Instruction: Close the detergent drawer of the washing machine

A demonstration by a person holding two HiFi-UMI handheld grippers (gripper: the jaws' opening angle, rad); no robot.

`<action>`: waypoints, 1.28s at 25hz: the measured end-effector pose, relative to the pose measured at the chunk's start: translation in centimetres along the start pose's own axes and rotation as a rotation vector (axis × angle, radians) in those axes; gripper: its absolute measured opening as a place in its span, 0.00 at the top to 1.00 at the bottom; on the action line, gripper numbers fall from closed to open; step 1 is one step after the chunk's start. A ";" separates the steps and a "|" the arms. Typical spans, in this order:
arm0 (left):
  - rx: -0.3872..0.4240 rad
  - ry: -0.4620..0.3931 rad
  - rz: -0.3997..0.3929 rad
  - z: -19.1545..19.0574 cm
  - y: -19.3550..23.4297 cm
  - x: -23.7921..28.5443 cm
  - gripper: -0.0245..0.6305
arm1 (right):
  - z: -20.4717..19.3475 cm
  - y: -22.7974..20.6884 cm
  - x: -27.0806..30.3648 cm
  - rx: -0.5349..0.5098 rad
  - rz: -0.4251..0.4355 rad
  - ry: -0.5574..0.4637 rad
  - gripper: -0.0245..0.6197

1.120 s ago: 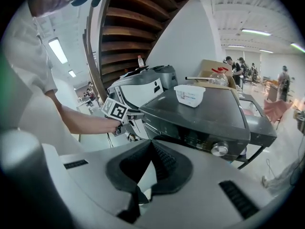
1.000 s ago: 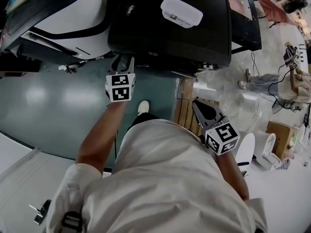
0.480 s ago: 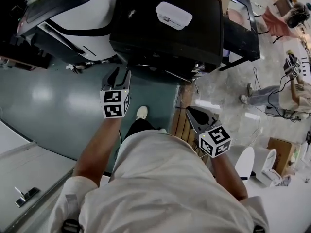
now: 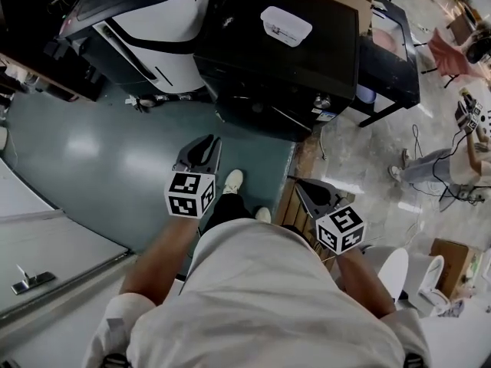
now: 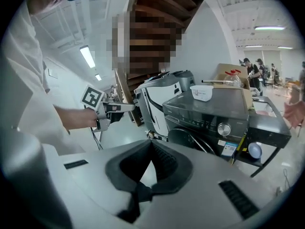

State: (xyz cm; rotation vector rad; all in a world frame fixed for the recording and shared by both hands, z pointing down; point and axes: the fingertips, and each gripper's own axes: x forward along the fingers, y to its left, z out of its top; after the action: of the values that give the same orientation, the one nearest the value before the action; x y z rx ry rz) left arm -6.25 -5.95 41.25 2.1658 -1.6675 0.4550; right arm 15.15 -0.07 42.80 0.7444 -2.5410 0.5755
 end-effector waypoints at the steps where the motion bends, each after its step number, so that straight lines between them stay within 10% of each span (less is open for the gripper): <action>1: 0.003 -0.001 -0.008 -0.2 -0.8 -0.8 0.90 | -0.1 0.4 -0.4 -0.006 0.006 -0.004 0.96; 17: -0.124 0.019 -0.335 -3.1 -12.0 -8.1 0.97 | -0.6 2.9 -4.9 -0.053 0.049 -0.061 0.96; 32: -0.085 0.011 -0.364 -3.3 -12.6 -9.1 0.97 | 0.1 4.0 -5.5 -0.098 0.062 -0.095 0.96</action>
State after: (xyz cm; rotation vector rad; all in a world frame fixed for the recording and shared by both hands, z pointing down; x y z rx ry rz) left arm 3.59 6.25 38.73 2.3280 -1.2222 0.2857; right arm 17.00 5.13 38.89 0.6756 -2.6659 0.4412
